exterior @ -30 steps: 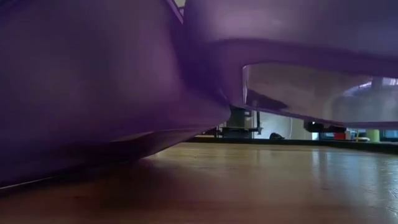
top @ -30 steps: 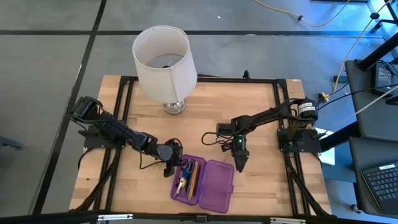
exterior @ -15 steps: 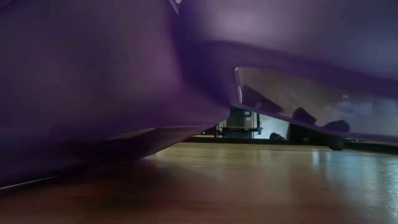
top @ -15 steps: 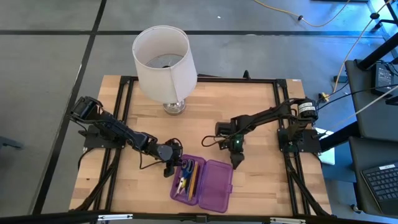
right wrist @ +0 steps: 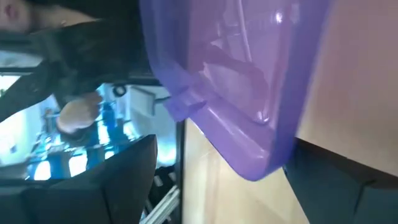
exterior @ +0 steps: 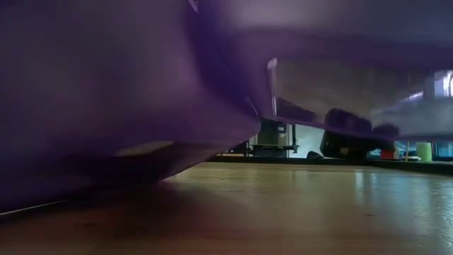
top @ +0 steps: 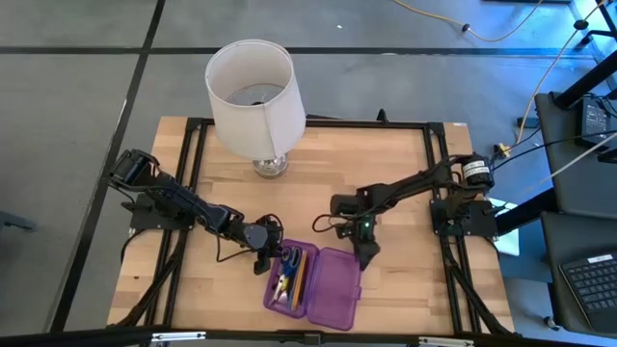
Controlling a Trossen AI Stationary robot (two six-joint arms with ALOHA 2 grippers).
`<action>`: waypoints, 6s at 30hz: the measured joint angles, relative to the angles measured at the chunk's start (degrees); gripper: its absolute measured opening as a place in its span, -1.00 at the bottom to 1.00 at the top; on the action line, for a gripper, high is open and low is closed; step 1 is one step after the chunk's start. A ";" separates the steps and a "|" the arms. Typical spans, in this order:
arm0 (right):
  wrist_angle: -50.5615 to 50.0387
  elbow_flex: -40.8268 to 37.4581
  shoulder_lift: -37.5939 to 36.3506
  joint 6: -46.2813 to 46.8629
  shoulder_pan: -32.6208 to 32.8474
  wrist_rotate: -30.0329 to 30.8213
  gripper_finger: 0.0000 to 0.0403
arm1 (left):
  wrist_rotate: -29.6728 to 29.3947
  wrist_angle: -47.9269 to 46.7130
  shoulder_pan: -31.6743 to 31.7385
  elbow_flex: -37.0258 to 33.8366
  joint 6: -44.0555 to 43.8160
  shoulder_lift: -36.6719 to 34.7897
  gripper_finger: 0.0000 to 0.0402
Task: Pick & place school supplies into a supply box
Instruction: Close the violet supply box
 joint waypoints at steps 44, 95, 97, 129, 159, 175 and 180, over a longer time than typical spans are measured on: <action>16.19 -0.02 -9.34 4.55 0.30 -3.57 0.66 | 0.31 -1.70 -0.01 -0.02 -1.55 -0.02 -0.56; 36.93 -0.02 -9.49 9.01 3.58 18.65 0.66 | 3.82 -32.56 -7.74 11.28 -22.46 -4.48 -0.56; 36.89 -0.02 -9.49 8.25 3.60 20.21 0.66 | 3.73 -31.54 -9.53 11.28 -25.68 -3.37 -0.56; 34.80 1.08 -7.21 0.61 4.66 31.77 0.66 | 4.98 -13.49 -8.16 11.15 -25.49 6.59 -0.56; 11.01 18.46 3.37 10.54 23.11 72.60 0.66 | 3.31 -5.77 -9.90 11.21 -17.89 6.10 -0.56; -11.06 39.07 17.76 14.85 25.11 76.37 0.66 | -0.56 -4.63 -13.53 11.21 -17.44 9.12 -0.56; -13.38 39.59 19.41 15.20 24.79 75.24 0.66 | -0.59 -3.34 -13.53 11.21 -16.96 9.89 -0.56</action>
